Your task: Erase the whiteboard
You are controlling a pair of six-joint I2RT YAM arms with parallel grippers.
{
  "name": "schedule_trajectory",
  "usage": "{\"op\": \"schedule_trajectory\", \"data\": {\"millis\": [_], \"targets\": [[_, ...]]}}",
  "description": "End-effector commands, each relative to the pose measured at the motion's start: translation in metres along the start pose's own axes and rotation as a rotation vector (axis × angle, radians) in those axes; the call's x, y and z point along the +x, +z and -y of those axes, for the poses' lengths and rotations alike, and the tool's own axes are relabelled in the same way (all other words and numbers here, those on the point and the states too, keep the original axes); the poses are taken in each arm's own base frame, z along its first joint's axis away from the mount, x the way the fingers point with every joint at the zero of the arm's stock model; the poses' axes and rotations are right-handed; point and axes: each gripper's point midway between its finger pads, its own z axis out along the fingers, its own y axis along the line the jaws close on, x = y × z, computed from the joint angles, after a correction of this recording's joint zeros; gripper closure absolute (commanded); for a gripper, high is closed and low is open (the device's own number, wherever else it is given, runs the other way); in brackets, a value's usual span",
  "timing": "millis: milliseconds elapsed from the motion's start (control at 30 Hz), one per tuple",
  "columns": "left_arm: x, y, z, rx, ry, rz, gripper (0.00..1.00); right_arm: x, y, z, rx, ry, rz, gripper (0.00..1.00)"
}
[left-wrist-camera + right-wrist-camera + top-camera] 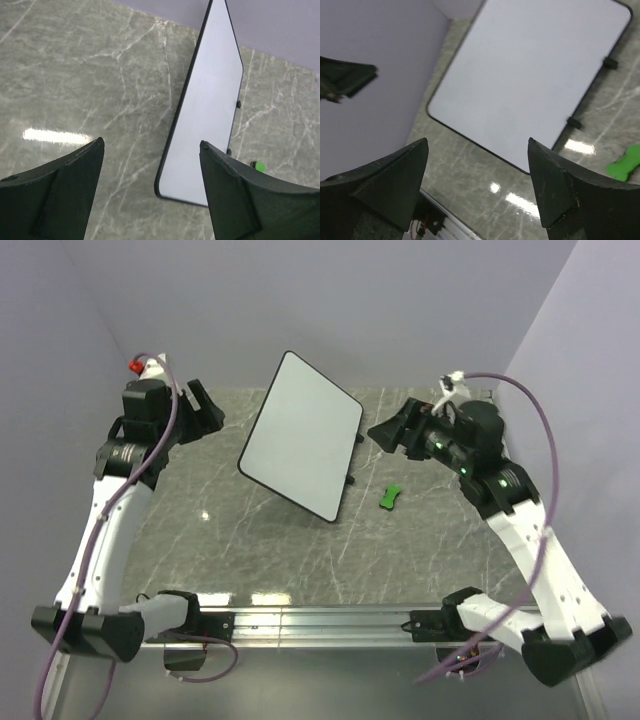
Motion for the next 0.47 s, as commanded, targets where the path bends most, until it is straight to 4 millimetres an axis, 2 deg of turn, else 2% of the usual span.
{"op": "schedule_trajectory", "data": {"millis": [0,67,133,267,367,433], "targets": [[0.016,-0.024,0.000,0.016,-0.049,-0.022,0.19,-0.015,-0.045,-0.043,-0.179,-0.010,0.108,0.13],[0.016,-0.042,0.007,0.055,-0.087,-0.007,0.19,-0.018,-0.066,-0.054,-0.240,-0.026,0.165,0.12],[0.017,-0.059,0.008,0.068,-0.102,0.008,0.18,-0.011,-0.076,-0.054,-0.270,-0.019,0.184,0.11],[0.016,-0.080,0.003,0.045,-0.093,0.012,0.17,0.002,-0.086,-0.056,-0.306,-0.007,0.169,0.12],[0.019,-0.087,0.001,0.035,-0.081,-0.006,0.01,0.009,-0.094,-0.058,-0.325,-0.005,0.152,0.14],[0.016,-0.091,-0.006,-0.003,-0.066,0.006,0.01,0.009,-0.102,-0.054,-0.292,-0.011,0.152,0.12]]}}
